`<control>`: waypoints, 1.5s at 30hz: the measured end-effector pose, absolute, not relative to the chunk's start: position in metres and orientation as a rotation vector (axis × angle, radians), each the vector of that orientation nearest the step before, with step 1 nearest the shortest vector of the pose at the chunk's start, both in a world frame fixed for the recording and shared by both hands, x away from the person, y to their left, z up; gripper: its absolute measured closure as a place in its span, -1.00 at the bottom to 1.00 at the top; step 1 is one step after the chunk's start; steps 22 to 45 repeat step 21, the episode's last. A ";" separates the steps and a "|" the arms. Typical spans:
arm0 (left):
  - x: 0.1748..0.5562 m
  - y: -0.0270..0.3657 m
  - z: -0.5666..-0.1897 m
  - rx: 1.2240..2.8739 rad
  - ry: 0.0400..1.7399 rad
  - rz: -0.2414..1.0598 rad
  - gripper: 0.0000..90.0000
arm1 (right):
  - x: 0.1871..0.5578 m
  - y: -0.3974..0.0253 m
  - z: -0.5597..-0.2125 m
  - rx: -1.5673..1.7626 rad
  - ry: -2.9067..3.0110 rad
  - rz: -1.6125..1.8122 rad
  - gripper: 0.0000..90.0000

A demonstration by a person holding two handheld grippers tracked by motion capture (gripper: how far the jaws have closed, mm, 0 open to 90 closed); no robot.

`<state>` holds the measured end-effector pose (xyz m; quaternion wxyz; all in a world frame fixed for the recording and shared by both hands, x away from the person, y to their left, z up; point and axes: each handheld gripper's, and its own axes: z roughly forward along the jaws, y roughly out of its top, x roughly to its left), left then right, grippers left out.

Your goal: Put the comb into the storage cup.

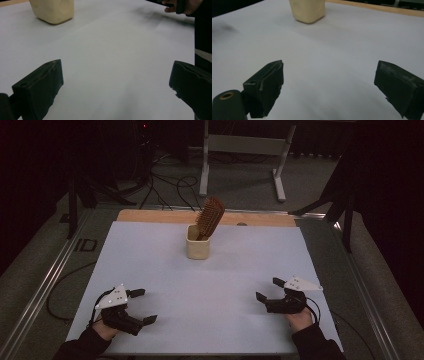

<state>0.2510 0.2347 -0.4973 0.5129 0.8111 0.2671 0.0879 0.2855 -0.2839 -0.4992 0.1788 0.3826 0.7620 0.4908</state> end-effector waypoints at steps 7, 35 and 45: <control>0.251 0.234 -0.498 1.960 0.644 0.213 -1.00 | 0.276 -0.290 -0.506 1.101 2.170 1.332 -0.81; 0.251 0.233 -0.498 1.963 0.646 0.217 -1.00 | 0.273 -0.293 -0.510 1.099 2.163 1.301 -0.81; 0.251 0.233 -0.498 1.963 0.646 0.217 -1.00 | 0.273 -0.293 -0.510 1.099 2.163 1.301 -0.81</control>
